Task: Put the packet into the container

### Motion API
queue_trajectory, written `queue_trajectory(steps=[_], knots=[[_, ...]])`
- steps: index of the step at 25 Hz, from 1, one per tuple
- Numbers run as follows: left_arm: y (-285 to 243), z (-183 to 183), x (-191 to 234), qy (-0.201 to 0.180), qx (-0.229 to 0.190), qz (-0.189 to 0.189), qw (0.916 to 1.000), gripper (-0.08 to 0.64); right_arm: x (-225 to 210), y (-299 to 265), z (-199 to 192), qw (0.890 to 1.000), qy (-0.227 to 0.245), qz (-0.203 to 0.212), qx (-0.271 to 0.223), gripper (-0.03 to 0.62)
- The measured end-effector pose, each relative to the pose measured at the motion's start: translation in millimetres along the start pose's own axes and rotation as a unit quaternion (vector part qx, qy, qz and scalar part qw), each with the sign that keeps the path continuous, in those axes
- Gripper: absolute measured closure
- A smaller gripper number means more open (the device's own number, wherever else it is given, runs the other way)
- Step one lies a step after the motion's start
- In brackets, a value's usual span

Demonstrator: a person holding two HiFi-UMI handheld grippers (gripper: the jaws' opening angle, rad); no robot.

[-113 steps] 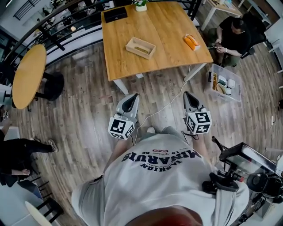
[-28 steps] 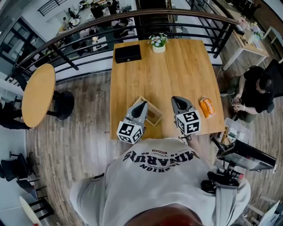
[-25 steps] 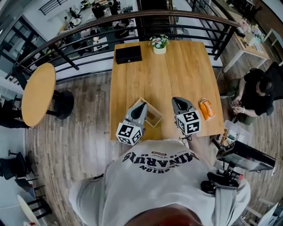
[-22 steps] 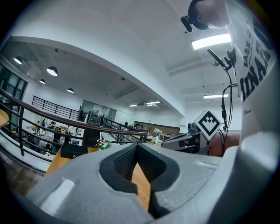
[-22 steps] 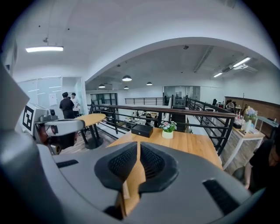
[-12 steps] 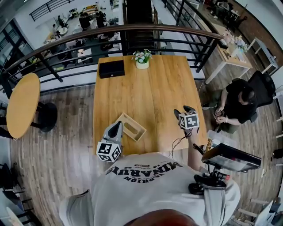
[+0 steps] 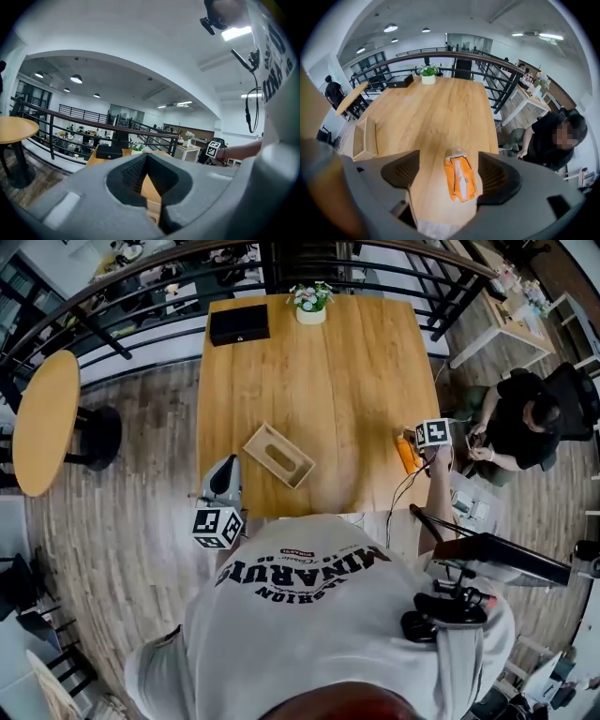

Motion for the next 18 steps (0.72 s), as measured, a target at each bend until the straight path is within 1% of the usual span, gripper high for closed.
queue_trajectory(steps=[5,8,10,14,16,18], knots=[[-4,-11,4,0.0,0.01,0.011,0.9999,0.568,-17,-73,-30,0.996,0.03,-0.026,0.079,0.177],[-4,-17,2,0.004,0.016,0.013,0.9998,0.568,-25,-111,-64,0.988,0.062,-0.036,0.137,0.157],[-6,-15,0,0.006,0.017,0.013,0.9997,0.568,-26,-125,-79,0.983,0.079,-0.033,0.162,0.141],[-7,-11,2,0.01,0.015,0.022,0.9996,0.568,-29,-156,-96,0.978,0.089,-0.028,0.187,0.138],[-10,-14,2,0.012,0.014,0.025,0.9995,0.568,-31,-161,-95,0.978,0.098,-0.029,0.182,0.138],[-12,-17,1,0.015,0.015,0.026,0.9994,0.568,-36,-157,-98,0.979,0.091,-0.036,0.181,0.14]])
Point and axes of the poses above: the fingertips, and each gripper's own axes: y backward along the fingers, x to its left, z out of its top, the point moved 2 cm from there along y, backward along the fingers, and after that the axes turned 4 degrees about -z, right-handed, at the moved point
